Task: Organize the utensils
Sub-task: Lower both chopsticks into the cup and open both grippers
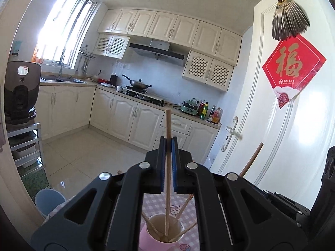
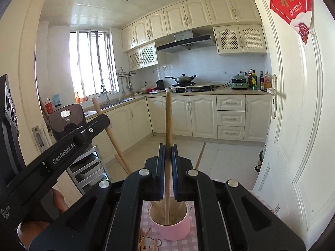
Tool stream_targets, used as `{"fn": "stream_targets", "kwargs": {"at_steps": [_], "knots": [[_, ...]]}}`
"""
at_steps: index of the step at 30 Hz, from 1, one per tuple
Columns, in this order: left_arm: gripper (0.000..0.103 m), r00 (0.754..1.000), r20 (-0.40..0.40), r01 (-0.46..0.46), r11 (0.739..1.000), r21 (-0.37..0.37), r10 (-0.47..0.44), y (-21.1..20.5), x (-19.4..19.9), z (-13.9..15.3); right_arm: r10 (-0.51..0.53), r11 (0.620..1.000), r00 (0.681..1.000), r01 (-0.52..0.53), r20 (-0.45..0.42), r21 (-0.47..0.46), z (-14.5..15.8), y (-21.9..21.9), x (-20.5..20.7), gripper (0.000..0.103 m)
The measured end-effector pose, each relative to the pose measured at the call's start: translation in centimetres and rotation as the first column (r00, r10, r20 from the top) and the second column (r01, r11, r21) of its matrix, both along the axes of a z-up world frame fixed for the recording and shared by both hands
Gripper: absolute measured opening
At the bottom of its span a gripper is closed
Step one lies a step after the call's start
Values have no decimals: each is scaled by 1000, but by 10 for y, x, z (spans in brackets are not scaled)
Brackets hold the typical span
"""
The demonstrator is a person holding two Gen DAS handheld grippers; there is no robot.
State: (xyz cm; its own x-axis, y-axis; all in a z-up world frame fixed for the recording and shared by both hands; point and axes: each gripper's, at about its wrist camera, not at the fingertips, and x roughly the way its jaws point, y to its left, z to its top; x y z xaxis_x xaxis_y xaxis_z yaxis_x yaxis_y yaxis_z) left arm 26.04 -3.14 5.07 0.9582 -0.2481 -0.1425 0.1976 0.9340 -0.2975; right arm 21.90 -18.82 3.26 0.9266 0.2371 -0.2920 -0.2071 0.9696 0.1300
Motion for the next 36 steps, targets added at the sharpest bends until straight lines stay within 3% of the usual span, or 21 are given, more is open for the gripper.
{"fn": "stream_targets", "kwargs": {"at_steps": [12, 22, 32, 33, 35, 36], "knots": [[6, 994, -92, 61, 995, 75, -54, -9, 7, -34, -7, 1000, 997, 5, -71, -27, -30, 9, 4, 5], [6, 988, -152, 52, 992, 115, -34, -4, 3, -49, -19, 999, 988, 13, -156, -35, -53, 6, 9, 5], [10, 977, -213, 7, 991, 132, 21, 5, -6, -57, -11, 1000, 981, 10, -196, -5, -57, 6, 0, 7], [11, 975, -220, 17, 992, 126, 12, 6, -6, -57, -10, 1000, 981, 10, -194, -4, -56, 7, -1, 7], [30, 974, -227, 21, 991, 128, 8, 8, -12, -57, -11, 1000, 981, 11, -192, 0, -54, 7, -5, 9], [50, 976, -218, 15, 991, 130, 13, 9, -16, -57, -10, 1000, 981, 10, -191, 3, -52, 7, -5, 10]]}}
